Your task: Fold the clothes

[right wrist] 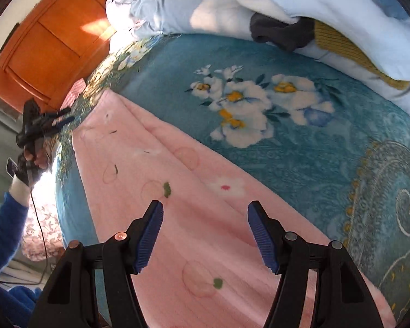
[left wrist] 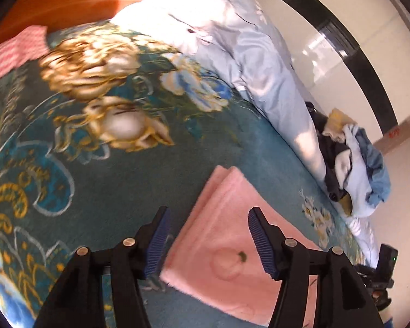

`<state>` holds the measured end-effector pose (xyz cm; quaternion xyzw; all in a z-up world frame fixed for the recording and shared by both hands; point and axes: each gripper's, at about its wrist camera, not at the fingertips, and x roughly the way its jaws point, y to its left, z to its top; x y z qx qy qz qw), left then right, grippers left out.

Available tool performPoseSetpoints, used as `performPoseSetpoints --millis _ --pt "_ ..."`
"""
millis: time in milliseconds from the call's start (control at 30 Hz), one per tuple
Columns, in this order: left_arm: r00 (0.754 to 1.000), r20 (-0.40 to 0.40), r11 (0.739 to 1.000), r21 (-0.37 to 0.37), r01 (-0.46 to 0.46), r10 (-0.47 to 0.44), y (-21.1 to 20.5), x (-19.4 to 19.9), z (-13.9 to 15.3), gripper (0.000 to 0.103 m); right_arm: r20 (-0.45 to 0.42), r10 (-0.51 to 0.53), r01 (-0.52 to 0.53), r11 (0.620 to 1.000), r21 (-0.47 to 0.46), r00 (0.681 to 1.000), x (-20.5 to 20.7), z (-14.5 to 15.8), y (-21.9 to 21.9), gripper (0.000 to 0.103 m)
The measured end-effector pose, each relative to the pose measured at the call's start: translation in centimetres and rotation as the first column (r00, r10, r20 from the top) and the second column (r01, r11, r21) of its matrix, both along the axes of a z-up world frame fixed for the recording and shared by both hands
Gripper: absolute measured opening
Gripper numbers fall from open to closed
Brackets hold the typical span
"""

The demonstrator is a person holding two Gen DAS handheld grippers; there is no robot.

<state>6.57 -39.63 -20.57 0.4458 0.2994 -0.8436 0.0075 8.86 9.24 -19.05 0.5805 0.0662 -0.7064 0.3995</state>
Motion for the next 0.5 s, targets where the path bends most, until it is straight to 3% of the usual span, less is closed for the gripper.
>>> performPoseSetpoints --millis 200,300,433,467,500 --pt "0.983 0.092 0.977 -0.127 0.172 -0.160 4.2 -6.8 -1.2 0.064 -0.009 0.045 -0.045 0.999 0.031 0.999 0.6 -1.2 -1.1 0.066" --pt "0.973 0.159 0.970 -0.146 0.193 -0.170 5.3 -8.8 -2.8 0.064 -0.025 0.046 -0.045 0.999 0.025 0.999 1.1 -1.0 -1.1 0.064" --pt "0.973 0.161 0.966 -0.169 0.195 -0.168 6.2 -9.3 -3.5 0.061 -0.056 0.075 -0.070 0.994 0.082 0.996 1.8 -1.1 -2.1 0.038" --pt "0.972 0.165 0.962 -0.190 0.196 -0.165 6.4 -9.4 -3.5 0.056 -0.062 0.078 -0.073 0.993 0.090 0.995 1.9 -1.1 -2.3 0.035" --pt "0.970 0.178 0.957 -0.208 0.201 -0.165 6.7 -9.5 -3.7 0.030 -0.063 0.076 -0.070 0.993 0.100 0.995 1.9 -1.1 -2.4 0.033"
